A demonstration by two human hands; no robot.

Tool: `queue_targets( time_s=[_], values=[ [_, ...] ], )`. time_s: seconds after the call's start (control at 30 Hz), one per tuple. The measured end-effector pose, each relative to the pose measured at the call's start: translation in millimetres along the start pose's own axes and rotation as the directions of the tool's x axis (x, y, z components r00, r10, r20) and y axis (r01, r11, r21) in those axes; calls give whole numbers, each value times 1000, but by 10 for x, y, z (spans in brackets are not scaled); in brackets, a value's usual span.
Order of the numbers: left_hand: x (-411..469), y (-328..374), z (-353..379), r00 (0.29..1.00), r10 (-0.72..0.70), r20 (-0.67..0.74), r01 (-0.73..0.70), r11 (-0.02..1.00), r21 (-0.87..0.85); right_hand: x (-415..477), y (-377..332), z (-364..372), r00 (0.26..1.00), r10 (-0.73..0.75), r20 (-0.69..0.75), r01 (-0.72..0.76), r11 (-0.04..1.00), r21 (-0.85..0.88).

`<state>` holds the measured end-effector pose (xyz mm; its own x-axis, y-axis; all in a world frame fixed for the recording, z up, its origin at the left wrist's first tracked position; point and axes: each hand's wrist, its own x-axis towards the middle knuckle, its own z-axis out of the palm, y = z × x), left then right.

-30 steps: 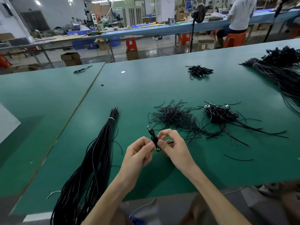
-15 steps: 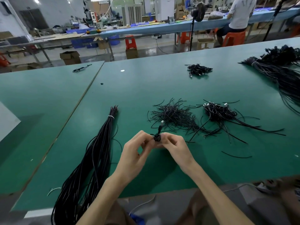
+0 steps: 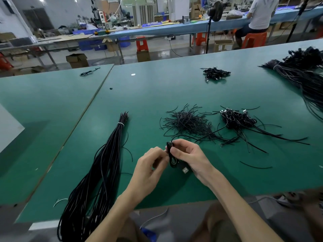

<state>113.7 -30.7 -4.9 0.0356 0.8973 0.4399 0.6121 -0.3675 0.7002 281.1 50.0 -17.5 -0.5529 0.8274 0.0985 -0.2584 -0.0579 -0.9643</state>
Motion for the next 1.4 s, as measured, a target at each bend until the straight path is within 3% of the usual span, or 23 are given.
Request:
queue_targets(
  time_s=[0.17,0.3,0.4,0.53,0.6,0.67,0.77,0.83,0.97,1.17,1.3,1.4],
  values=[
    [24,24,100,953,-302,-30,284,923,-258,-10,29,18,997,-32,-72,28,998,-61],
    [131,43,98,821,-566,72,519,689,-506,-10,52,17,996,-74,-54,66,987,-147],
    [197,44,51,756,-636,153,589,561,-582,-9,43,5,995,-96,-13,91,978,-188],
    [250,52,14,739,-659,140,573,506,-645,-18,42,-3,995,-91,33,95,983,-156],
    [261,35,8,743,-664,86,544,524,-656,-28,35,1,996,-84,38,89,983,-157],
    [260,31,22,783,-622,-4,485,615,-622,-36,13,5,997,-72,26,75,986,-146],
    [224,45,26,925,-324,-199,250,913,-323,-32,-9,0,999,-35,5,36,991,-132],
    [180,24,29,974,-100,-201,81,992,-100,-33,-12,5,1000,-7,7,7,994,-110],
    [127,-47,44,985,-7,-170,3,1000,-26,-13,11,25,1000,17,-1,-17,997,-77],
    [122,-48,-19,991,-36,-130,32,999,-30,-17,37,86,997,24,77,-4,967,-256],
    [96,14,16,988,-121,-97,99,973,-209,-20,56,81,997,-72,-25,64,969,-238],
    [51,119,134,965,-228,-126,157,895,-419,-27,88,80,997,-59,-43,51,985,-165]
  ],
)
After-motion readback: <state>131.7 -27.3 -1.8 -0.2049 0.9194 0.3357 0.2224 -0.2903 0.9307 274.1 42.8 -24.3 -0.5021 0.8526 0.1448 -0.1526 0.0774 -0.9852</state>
